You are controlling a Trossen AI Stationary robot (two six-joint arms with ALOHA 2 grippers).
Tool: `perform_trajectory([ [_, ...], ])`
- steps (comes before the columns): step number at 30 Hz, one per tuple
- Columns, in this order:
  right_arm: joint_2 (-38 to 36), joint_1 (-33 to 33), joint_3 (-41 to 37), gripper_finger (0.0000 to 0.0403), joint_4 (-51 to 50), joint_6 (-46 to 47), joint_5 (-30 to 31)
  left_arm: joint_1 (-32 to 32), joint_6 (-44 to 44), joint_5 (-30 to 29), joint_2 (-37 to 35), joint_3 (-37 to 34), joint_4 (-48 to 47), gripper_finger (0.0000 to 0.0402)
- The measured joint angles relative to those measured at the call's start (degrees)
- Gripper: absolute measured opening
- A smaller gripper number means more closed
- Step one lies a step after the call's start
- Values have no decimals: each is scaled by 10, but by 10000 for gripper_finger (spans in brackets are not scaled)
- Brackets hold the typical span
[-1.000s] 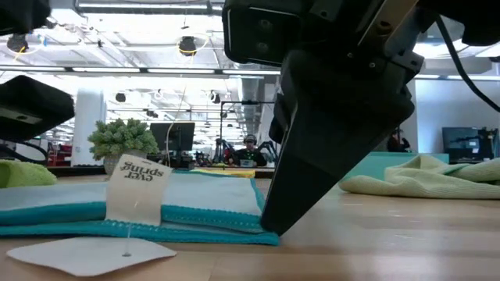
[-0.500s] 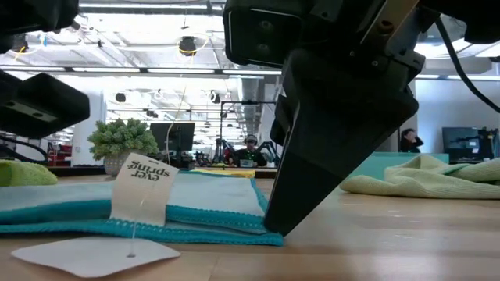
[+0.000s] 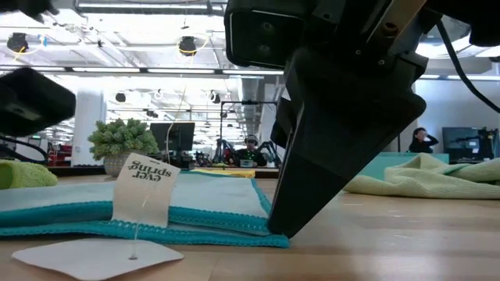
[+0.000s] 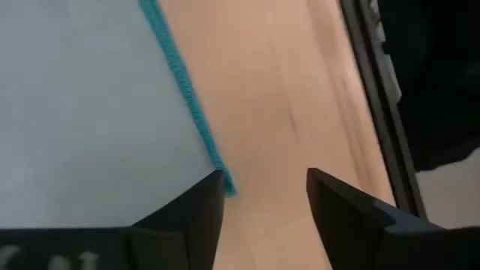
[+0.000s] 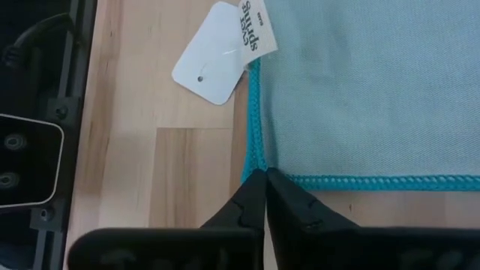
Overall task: Fold microfiber towels
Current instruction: Fold the blue microfiber cloth
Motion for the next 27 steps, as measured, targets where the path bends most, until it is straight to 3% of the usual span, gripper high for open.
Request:
perform_trajectory([
  [2, 0, 0, 0, 37, 0, -2, 0, -7, 18, -10, -7, 0, -1, 188],
  [8, -1, 0, -1, 46, 14, -19, 0, -45, 96, -130, -11, 0, -15, 182],
  [10, -3, 0, -1, 49, 14, -25, 0, -56, 108, -145, -8, -1, -18, 179],
  [18, -5, 0, 5, 52, 8, -27, 0, -61, 107, -159, -2, -28, 8, 161],
  [27, -17, 0, 6, 52, -10, -32, 2, -60, 114, -140, 12, -39, 48, 115],
])
